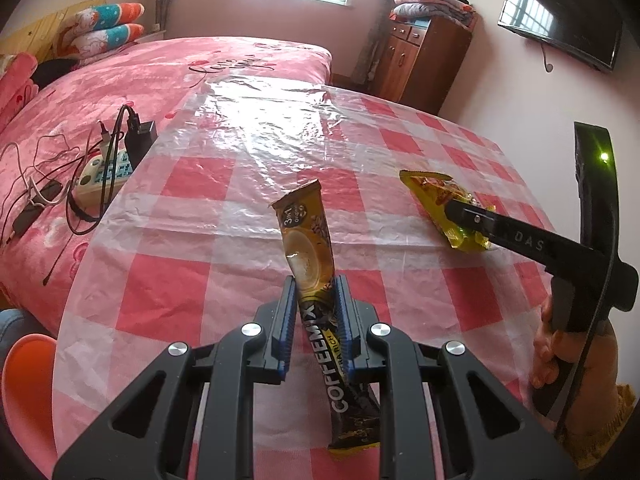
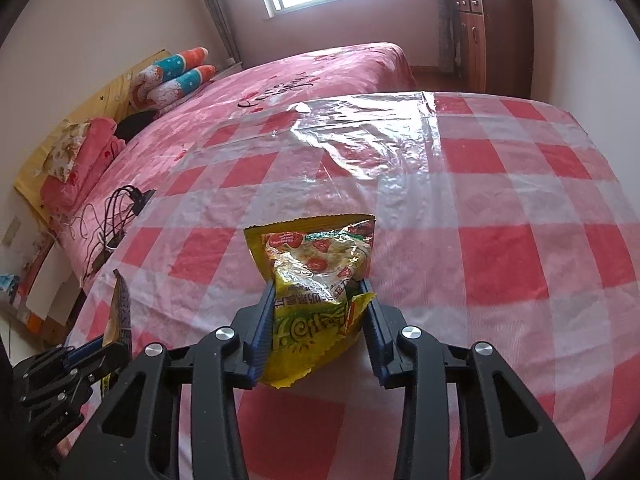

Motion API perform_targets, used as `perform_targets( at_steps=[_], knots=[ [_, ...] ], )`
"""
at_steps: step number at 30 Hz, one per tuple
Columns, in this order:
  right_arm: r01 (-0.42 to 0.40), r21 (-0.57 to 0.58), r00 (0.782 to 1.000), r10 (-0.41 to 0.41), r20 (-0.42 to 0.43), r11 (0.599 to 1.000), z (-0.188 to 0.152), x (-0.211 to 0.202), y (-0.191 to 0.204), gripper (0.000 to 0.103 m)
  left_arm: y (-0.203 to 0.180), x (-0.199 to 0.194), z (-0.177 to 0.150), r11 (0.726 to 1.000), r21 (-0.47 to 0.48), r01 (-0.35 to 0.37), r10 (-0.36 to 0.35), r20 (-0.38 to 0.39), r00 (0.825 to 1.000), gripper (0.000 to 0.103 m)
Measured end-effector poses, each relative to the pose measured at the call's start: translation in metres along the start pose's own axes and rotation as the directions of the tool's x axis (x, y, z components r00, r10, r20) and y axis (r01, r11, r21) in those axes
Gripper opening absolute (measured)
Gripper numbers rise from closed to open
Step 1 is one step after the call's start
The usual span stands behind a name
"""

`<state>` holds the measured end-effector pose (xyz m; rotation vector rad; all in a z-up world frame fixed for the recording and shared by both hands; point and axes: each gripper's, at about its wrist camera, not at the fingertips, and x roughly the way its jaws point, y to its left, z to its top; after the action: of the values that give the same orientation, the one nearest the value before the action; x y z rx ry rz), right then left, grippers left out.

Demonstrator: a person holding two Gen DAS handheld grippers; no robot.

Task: Collect trash
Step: 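Carry the stick and chip bag to the orange bucket and open both grippers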

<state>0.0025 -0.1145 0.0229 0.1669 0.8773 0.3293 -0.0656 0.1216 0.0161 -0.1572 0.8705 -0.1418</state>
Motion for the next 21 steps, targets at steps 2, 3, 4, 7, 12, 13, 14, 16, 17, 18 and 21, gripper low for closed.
perform_targets(
  at_steps=[2, 3, 4, 7, 12, 13, 14, 16, 17, 18, 21],
  knots=[
    [-0.003, 0.0, 1.0, 0.003, 0.012, 1.0, -0.005, -0.008, 0.001, 0.036, -0.001, -0.003, -0.002, 1.0, 0.006, 0.001, -0.001, 0.002, 1.0, 0.021],
    [-0.004, 0.0, 1.0, 0.004, 0.015, 1.0, -0.007, -0.01, 0.001, 0.035, -0.002, -0.004, -0.003, 1.0, 0.009, 0.002, -0.002, 0.003, 1.0, 0.021],
    [-0.006, -0.001, 1.0, 0.006, 0.019, 1.0, -0.009, -0.013, 0.002, 0.035, -0.002, -0.005, -0.003, 1.0, 0.012, 0.001, -0.001, 0.005, 1.0, 0.021],
    [-0.016, -0.005, 0.999, 0.016, 0.033, 1.0, -0.015, -0.023, 0.005, 0.034, -0.003, -0.009, -0.006, 1.0, 0.017, 0.003, -0.003, 0.009, 1.0, 0.021],
    [-0.032, -0.027, 0.997, 0.033, 0.064, 0.999, -0.022, -0.044, 0.015, 0.033, -0.005, -0.017, -0.011, 1.0, 0.028, 0.003, -0.004, 0.021, 1.0, 0.021],
    [-0.031, -0.032, 0.997, 0.034, 0.068, 0.999, -0.024, -0.048, 0.016, 0.033, -0.004, -0.019, -0.012, 1.0, 0.029, 0.005, -0.005, 0.022, 1.0, 0.021],
    [-0.033, -0.04, 0.997, 0.035, 0.075, 0.999, -0.027, -0.053, 0.019, 0.033, -0.004, -0.021, -0.012, 1.0, 0.029, 0.006, -0.007, 0.024, 1.0, 0.021],
    [-0.035, -0.045, 0.996, 0.039, 0.08, 0.998, -0.03, -0.059, 0.022, 0.033, -0.004, -0.025, -0.014, 1.0, 0.031, 0.007, -0.008, 0.029, 1.0, 0.021],
    [-0.035, -0.048, 0.996, 0.039, 0.083, 0.998, -0.032, -0.062, 0.024, 0.033, -0.004, -0.027, -0.014, 0.999, 0.031, 0.007, -0.008, 0.033, 0.999, 0.021],
    [-0.034, -0.053, 0.996, 0.038, 0.086, 0.998, -0.033, -0.065, 0.026, 0.033, -0.003, -0.029, -0.015, 0.999, 0.032, 0.006, -0.007, 0.036, 0.999, 0.021],
    [-0.043, -0.055, 0.995, 0.047, 0.09, 0.998, -0.037, -0.073, 0.03, 0.033, -0.002, -0.035, -0.017, 0.999, 0.032, 0.007, -0.009, 0.045, 0.999, 0.021]
  ],
)
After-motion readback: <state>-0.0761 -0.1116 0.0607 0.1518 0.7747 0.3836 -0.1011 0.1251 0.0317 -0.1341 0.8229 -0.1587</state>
